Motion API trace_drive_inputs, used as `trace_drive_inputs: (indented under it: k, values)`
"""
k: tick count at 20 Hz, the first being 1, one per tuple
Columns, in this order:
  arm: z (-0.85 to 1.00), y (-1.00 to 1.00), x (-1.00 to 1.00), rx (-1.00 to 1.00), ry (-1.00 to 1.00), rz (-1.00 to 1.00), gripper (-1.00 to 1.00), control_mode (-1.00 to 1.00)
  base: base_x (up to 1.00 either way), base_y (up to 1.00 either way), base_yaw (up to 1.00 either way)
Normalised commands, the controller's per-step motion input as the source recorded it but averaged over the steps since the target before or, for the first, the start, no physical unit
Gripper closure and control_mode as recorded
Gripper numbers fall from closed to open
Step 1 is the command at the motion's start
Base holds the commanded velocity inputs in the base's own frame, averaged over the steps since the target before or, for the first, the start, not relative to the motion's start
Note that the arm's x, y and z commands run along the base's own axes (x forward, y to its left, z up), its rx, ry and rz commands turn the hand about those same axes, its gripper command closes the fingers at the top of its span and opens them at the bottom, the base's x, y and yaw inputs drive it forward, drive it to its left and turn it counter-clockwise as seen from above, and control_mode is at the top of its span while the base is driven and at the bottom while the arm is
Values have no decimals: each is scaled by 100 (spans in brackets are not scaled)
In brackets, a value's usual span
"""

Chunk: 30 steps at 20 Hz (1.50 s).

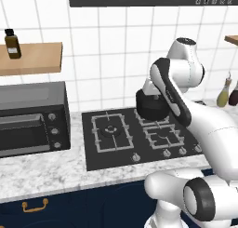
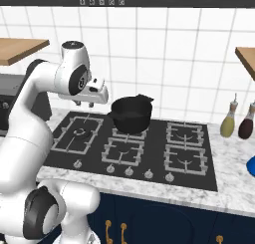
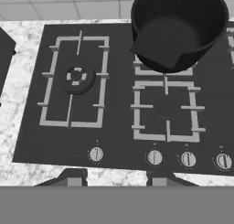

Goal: Pick the kettle from the counter and place it on a stove burner. Then turn the burner on.

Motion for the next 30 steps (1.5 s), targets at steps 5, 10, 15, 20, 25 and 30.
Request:
trace_drive_inputs:
  k: [5,10,15,20,25,30]
  values:
    - [0,-77,-14,3,-6,0,-100,-100,0,0,0]
    - [0,-100,-43,0,-11,-7,-100,-100,0,0,0]
    - [0,-100,-55,0,-8,-9,-100,-100,0,0,0]
    - [0,-100,-27,-1,0,-6,-100,-100,0,0,0]
    - [-6,-100,-23,-10,0,-11,-100,-100,0,0,0]
    - [-3,-100,-12,-8,0,-11,-100,-100,0,0,0]
